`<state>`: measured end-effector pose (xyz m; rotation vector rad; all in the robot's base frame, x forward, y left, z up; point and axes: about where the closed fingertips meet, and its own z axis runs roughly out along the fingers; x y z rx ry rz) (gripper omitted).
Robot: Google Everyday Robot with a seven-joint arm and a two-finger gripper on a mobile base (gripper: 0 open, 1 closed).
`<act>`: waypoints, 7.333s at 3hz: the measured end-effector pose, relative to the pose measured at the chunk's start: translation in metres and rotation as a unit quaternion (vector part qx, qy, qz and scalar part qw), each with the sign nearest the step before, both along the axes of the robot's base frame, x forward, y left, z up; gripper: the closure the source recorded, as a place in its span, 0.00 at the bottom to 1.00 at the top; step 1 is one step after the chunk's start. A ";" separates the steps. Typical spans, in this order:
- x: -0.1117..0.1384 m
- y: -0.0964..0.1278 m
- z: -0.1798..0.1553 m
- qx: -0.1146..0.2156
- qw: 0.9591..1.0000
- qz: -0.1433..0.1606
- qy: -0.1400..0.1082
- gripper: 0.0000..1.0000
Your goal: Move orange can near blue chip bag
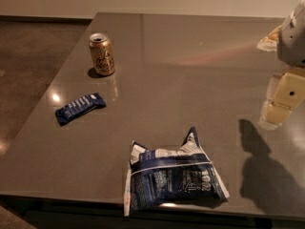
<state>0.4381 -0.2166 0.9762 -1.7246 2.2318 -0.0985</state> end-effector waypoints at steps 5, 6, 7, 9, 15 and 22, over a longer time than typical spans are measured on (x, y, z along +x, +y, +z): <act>0.110 0.133 -0.034 0.090 0.995 0.038 -0.010 0.00; 0.137 0.168 -0.034 0.126 0.992 0.007 -0.025 0.00; 0.158 0.202 -0.028 0.145 0.989 -0.008 -0.035 0.00; 0.202 0.270 -0.026 0.154 0.985 -0.039 -0.070 0.00; 0.270 0.354 -0.067 0.158 0.985 -0.070 -0.027 0.00; 0.195 0.240 -0.017 0.208 0.978 0.017 -0.018 1.00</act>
Offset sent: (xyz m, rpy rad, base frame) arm 0.0293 0.0449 -0.0011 0.0510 0.0353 0.0832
